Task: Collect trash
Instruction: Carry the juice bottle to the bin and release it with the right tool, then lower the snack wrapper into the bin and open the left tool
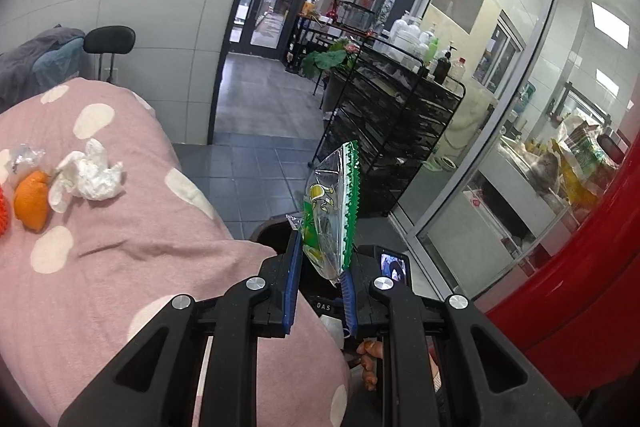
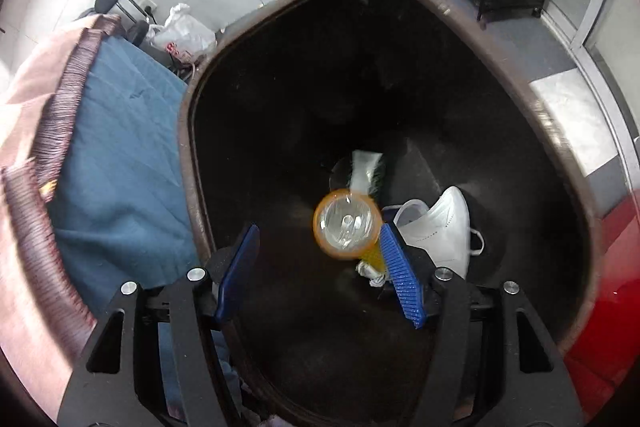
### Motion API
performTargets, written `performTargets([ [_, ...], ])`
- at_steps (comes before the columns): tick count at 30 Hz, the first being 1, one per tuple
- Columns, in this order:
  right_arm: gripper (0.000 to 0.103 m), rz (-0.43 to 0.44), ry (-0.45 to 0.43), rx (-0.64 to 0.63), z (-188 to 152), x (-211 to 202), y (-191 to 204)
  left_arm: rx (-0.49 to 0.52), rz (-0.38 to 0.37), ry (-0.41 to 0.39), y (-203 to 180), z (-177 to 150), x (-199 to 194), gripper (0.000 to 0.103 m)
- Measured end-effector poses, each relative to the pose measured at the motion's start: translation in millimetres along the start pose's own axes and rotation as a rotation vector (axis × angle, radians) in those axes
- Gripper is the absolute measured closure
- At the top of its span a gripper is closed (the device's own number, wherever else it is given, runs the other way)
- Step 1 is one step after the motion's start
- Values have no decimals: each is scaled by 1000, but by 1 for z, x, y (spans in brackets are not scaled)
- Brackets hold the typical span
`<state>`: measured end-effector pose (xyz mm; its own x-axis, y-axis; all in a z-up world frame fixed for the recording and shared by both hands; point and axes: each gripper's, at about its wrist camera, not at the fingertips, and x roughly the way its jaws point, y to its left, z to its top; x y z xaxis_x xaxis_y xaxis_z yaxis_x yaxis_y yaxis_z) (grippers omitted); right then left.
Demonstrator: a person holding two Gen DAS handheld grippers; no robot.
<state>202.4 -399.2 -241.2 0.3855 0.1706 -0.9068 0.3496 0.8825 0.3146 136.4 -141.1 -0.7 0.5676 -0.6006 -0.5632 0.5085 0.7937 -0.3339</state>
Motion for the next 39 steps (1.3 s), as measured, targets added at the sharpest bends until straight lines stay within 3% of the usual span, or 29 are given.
performTargets([
  [3, 39, -6, -49, 5, -5, -19, -4, 15, -19, 34, -7, -2, 14, 85],
  [6, 32, -38, -112, 2, -9, -40, -10, 35, -34, 78, -16, -4, 32, 85],
  [13, 22, -154, -245, 49, -9, -86, -35, 93, -38, 169, -35, -13, 73, 85],
  [22, 20, -175, -277, 131, -6, -106, -69, 147, -21, 279, -47, -26, 115, 85],
  [24, 20, -172, -274, 136, -5, -107, -72, 160, -15, 290, -48, -29, 118, 76],
  [26, 20, -167, -274, 142, -4, -108, -74, 157, -8, 289, -46, -31, 118, 43],
  [28, 19, -165, -275, 145, -3, -107, -74, 145, 1, 264, -43, -31, 114, 26],
  [34, 17, -153, -283, 139, -2, -109, -69, 144, 10, 245, -42, -29, 110, 15],
  [39, 15, -146, -291, 128, -2, -114, -63, 138, -9, 232, -42, -27, 103, 13],
])
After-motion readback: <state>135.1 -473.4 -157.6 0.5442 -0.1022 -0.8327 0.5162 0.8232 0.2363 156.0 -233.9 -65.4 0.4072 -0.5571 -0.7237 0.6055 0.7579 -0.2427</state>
